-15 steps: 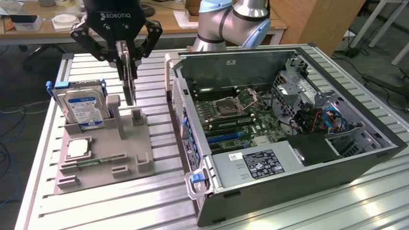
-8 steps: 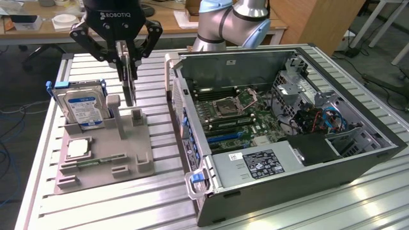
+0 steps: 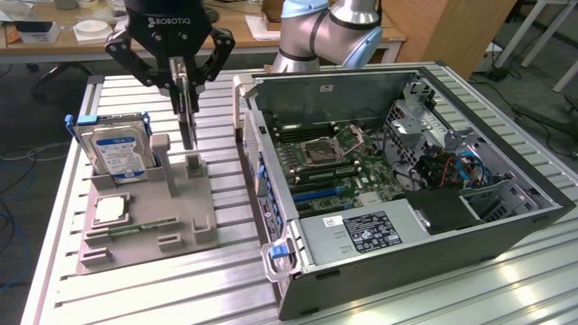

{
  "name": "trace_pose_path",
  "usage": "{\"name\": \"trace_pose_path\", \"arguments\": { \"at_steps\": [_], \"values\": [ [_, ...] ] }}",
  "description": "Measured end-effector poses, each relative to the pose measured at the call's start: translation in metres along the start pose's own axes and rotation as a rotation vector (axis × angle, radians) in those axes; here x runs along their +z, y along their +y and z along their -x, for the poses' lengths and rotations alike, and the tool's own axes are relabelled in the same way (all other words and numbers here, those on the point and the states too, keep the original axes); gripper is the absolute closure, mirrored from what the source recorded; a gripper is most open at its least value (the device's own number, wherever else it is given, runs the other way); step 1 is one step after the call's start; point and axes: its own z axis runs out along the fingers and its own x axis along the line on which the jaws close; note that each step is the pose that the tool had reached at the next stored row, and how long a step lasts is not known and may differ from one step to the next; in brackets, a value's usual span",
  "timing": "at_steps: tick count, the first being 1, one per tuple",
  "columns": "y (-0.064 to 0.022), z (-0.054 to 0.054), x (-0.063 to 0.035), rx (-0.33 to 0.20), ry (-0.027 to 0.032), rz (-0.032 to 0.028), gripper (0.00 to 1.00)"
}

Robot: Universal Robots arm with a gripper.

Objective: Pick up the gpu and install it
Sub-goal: 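Pick up the gpu and move the gpu toward the slot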

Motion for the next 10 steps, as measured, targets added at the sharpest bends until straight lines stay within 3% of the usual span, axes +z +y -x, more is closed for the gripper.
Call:
{"name": "trace_pose_path", "arguments": {
  "at_steps": [10],
  "values": [
    [0.0000, 0.019, 0.0004, 0.000, 0.0000, 0.0000, 0.73]
  ]
}}
